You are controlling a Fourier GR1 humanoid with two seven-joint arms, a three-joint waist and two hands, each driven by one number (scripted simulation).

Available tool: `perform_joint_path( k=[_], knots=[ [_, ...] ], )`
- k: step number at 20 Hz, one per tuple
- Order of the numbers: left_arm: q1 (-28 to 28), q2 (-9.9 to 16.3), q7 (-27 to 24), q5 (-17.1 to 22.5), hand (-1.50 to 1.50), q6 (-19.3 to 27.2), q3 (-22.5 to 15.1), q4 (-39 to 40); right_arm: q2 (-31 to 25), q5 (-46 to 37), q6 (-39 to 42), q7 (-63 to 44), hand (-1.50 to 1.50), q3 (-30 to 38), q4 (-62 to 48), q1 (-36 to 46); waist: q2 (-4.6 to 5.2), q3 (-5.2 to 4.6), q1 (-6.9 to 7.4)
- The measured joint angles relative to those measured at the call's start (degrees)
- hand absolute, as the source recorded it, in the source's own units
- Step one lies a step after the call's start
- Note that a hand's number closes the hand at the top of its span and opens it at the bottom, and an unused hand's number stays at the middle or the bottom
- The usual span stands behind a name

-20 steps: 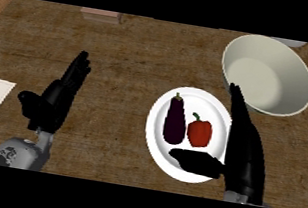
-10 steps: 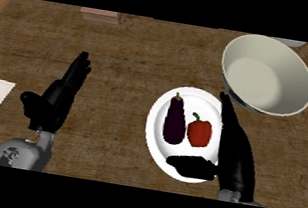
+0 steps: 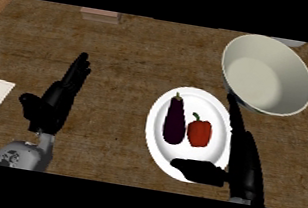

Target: Pick the bell pepper from the plate and place it in the bowl

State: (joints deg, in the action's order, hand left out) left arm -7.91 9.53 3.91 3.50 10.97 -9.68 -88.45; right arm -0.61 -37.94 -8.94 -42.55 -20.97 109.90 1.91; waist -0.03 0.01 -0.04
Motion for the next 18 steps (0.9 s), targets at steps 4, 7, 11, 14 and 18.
perform_joint_path(
  k=[4,7,11,14,18],
  knots=[
    [-0.9,-1.0,0.1,-0.9,0.0,-0.7,0.6,1.2,0.4,1.7,-3.2,1.7,-1.5,-1.5,-1.3,-1.3,0.0,-0.01,-0.01],
    [-1.1,-1.4,1.2,-1.4,0.0,-1.3,1.5,0.2,0.5,3.1,-4.8,1.9,-1.5,-1.8,-3.0,-0.6,0.01,0.0,0.04],
    [-1.0,-2.1,1.9,-2.2,0.0,-2.2,2.1,-0.2,0.5,5.3,-7.1,5.3,-1.5,-1.8,-5.6,-1.6,0.02,0.0,0.04],
    [-1.0,-2.3,0.8,-2.2,0.0,-3.4,3.2,0.8,0.5,6.7,-9.9,7.8,-1.5,-2.5,-8.5,-2.5,0.03,0.0,0.03],
    [-1.2,-3.4,0.1,-3.2,0.0,-4.0,3.8,1.9,0.4,8.4,-10.9,11.6,-1.5,-1.2,-11.8,-2.7,0.03,0.0,0.01]
  ],
)
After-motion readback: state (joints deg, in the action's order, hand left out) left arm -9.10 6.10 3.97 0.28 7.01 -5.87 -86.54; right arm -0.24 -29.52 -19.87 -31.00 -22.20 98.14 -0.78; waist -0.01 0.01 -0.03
